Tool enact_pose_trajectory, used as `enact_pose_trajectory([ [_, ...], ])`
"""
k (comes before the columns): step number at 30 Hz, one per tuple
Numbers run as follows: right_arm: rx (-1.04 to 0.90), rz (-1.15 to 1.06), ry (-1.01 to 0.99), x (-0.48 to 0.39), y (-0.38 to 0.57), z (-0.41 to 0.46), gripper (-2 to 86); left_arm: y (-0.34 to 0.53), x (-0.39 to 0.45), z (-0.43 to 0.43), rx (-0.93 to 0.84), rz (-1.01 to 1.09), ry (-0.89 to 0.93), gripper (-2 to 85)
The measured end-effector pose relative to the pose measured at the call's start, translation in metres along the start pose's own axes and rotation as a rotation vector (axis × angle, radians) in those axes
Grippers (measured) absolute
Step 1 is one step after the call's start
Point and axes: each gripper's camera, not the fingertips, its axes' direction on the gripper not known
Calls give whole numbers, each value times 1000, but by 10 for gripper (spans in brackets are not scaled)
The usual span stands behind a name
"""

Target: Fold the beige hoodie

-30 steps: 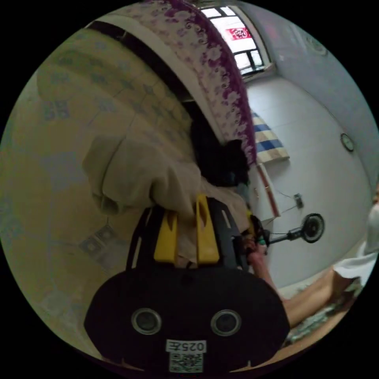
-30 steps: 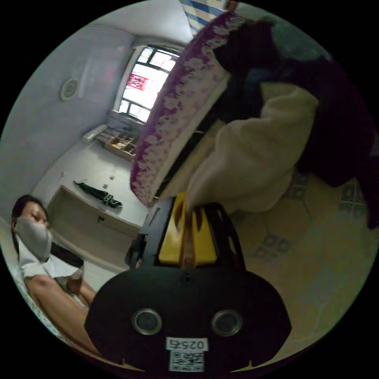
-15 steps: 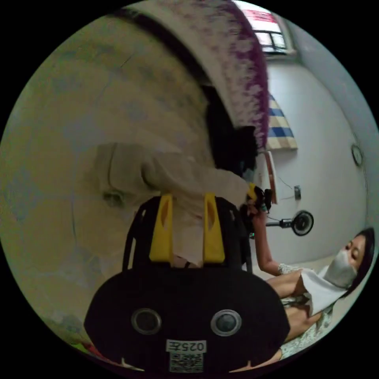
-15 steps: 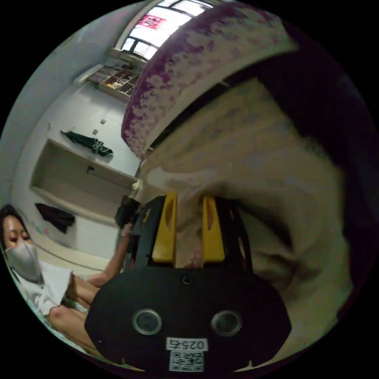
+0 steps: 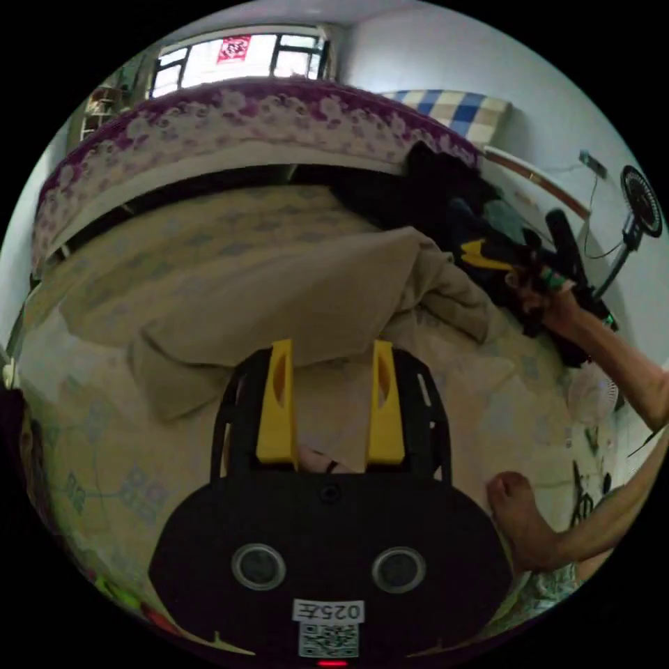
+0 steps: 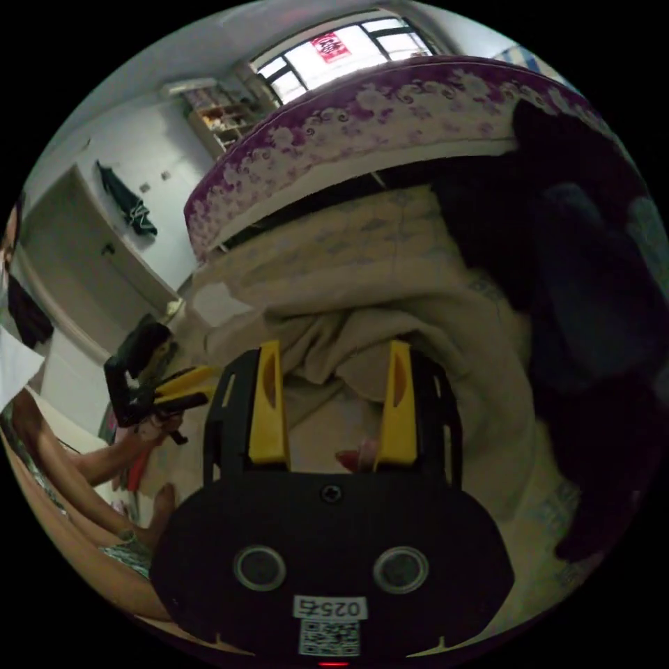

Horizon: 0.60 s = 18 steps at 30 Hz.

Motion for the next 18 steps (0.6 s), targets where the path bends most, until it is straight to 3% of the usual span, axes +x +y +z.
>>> enact_pose_trajectory([
  [4, -49, 1, 31, -5, -16, 33, 203, -14, 5, 42, -51, -39, -78, 111],
  [7, -142, 219, 120, 11, -11, 55, 166, -19, -4, 35, -39, -77, -54, 64],
  [11, -19, 272, 115, -2, 22, 69, 145, -28, -32, -20, 49, -205, 205, -6],
  [15, 257, 387, -137, -31, 35, 54, 154, -48, -61, -101, 223, -289, 498, -15],
  [18, 290, 392, -316, -68, 53, 55, 162, -46, -70, -162, 352, -287, 614, -15],
])
